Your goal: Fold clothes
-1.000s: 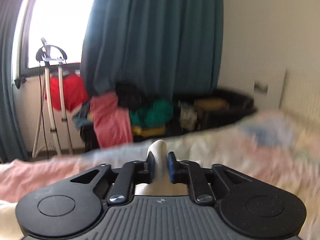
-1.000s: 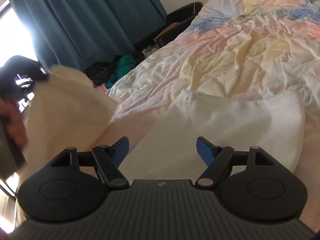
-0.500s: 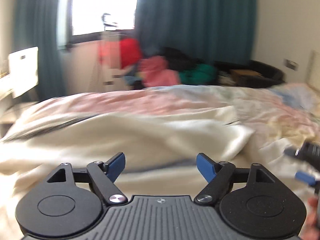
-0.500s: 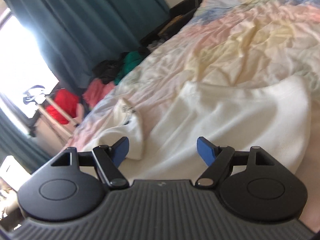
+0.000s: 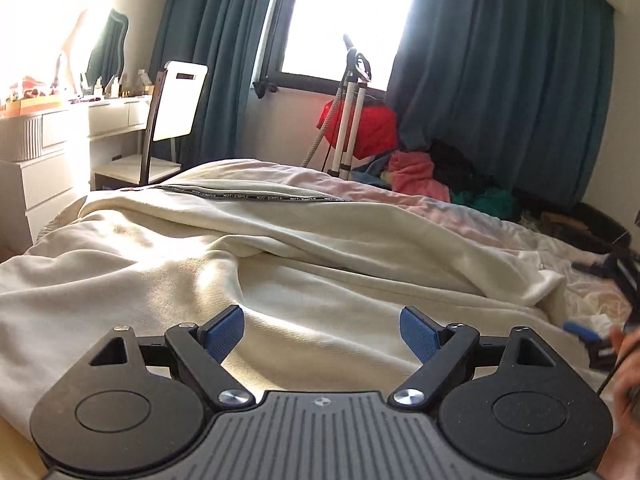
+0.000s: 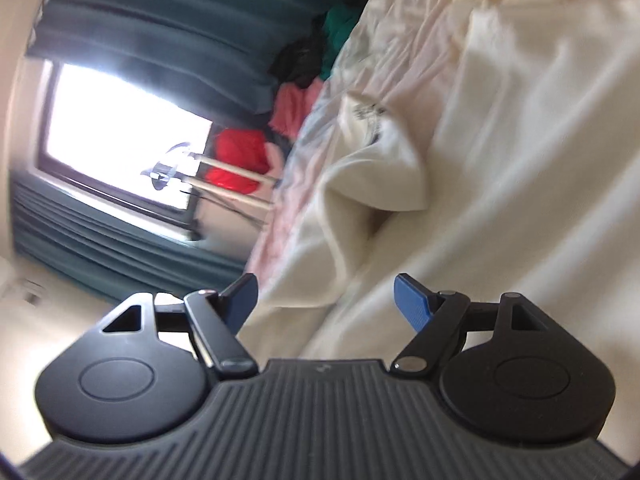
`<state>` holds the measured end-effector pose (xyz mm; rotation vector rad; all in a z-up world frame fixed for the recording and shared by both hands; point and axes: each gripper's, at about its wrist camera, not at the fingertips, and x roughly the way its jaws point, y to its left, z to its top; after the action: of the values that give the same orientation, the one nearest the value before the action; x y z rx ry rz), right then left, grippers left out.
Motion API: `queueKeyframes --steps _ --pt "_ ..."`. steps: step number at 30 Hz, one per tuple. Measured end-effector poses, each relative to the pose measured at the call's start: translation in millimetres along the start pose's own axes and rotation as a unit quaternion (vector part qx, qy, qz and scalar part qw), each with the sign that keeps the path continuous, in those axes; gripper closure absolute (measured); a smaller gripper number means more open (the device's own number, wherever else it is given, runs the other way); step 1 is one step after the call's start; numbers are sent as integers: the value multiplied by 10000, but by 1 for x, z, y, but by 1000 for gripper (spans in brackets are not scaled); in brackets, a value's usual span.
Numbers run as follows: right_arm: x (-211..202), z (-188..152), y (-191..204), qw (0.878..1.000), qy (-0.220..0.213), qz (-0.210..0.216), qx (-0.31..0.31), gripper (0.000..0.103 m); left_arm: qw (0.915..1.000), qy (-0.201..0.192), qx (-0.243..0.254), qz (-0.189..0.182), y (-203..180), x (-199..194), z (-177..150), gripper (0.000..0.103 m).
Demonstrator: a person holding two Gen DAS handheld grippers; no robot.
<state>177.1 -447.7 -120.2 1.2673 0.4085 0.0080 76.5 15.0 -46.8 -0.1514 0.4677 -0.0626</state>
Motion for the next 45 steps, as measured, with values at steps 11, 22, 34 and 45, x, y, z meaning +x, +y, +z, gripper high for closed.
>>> queueKeyframes --steps 11,22,34,45 --pt "97 54 -15 9918 -448 -982 685 21 9917 481 -1116 -431 39 25 -13 15" --pt "145 138 88 9573 -1125 -2007 -1751 96 9851 794 -1466 -434 45 52 -18 16" --pt "126 165 48 9280 -1221 -2319 -2647 96 9937 621 -687 -624 20 29 -14 16" --pt "103 150 -22 9439 -920 -2222 -2264 91 9970 579 -183 -481 12 28 -2 16"
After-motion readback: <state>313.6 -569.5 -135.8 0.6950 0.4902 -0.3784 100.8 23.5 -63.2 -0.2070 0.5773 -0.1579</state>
